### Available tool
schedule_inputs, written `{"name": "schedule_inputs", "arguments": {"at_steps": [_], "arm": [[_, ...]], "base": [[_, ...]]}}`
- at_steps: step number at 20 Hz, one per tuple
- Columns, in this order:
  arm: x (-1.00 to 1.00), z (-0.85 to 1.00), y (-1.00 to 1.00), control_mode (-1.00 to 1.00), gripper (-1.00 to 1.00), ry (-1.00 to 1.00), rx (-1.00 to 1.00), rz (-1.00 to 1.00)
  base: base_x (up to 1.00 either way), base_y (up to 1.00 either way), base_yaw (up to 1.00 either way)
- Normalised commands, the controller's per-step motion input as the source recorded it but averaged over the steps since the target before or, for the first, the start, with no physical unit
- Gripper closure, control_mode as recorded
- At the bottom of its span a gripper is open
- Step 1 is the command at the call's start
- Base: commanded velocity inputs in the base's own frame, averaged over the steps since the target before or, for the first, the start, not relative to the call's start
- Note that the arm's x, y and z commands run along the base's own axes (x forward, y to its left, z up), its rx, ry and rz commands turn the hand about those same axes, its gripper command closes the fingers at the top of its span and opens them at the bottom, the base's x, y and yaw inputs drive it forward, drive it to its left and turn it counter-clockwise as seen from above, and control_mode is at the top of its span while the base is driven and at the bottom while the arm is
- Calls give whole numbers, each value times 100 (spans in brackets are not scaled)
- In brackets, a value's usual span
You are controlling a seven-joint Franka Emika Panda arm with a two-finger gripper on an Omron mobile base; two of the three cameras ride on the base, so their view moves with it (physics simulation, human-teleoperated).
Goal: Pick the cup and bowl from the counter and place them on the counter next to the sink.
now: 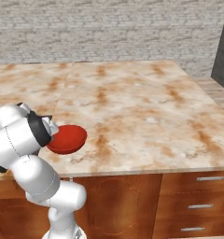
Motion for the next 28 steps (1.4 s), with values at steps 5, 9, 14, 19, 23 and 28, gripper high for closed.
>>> {"name": "schedule_inputs", "arguments": {"at_steps": [5,9,14,19,23,28], "arm": [[-18,48,16,-100,-100,-14,-5,0],[-21,72,18,-100,-100,-13,-2,0],[-8,83,14,-100,-100,-14,0,0],[-1,77,-2,-100,-100,-13,1,0],[0,59,-43,-100,-100,-3,14,-7],[0,40,-92,-100,-100,0,24,0]], "base": [[0,0,0],[0,0,0],[0,0,0],[0,0,0],[0,0,0],[0,0,0]]}}
